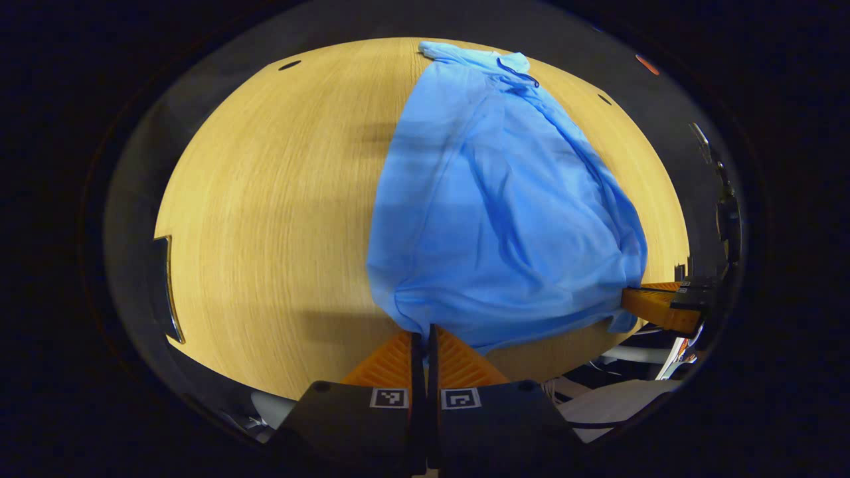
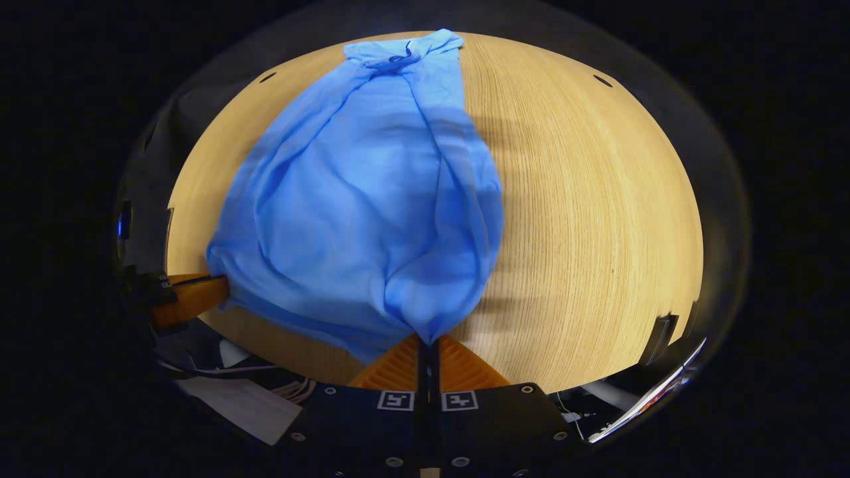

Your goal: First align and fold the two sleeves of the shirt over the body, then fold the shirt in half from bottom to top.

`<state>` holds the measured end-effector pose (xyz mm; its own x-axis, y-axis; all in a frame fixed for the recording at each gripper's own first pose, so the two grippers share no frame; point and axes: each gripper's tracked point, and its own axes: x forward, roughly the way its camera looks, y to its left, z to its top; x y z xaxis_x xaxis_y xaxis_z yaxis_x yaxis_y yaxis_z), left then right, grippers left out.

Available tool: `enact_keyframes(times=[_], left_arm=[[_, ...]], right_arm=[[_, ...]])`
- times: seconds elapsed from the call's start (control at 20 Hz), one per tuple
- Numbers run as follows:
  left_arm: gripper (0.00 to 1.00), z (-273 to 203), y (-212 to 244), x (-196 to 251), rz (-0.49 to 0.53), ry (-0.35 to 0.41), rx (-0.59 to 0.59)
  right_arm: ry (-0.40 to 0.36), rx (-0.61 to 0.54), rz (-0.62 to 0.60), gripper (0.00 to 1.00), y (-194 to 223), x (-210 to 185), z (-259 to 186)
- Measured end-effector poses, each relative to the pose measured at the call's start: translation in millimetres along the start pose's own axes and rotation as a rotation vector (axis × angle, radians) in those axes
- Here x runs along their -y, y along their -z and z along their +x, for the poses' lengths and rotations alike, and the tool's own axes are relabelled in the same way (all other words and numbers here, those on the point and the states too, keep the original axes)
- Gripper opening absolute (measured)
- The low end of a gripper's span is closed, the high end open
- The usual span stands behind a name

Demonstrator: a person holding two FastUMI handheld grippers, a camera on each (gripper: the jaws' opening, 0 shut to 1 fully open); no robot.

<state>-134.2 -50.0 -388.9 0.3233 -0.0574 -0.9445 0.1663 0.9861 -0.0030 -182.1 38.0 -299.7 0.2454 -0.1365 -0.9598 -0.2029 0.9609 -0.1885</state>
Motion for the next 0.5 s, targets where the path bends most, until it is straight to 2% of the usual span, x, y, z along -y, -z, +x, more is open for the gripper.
enact_keyframes(times=[0.25, 0.5], left_arm=[[0.04, -25, -36, 4, -0.013, 0.016, 0.074], [0.04, -40, -97, 8, 0.011, 0.024, 0.181]], right_arm=[[0.003, 0.093, -0.023, 0.01, -42, 4, -22], [0.018, 0.182, -0.014, 0.01, -96, 15, -35]])
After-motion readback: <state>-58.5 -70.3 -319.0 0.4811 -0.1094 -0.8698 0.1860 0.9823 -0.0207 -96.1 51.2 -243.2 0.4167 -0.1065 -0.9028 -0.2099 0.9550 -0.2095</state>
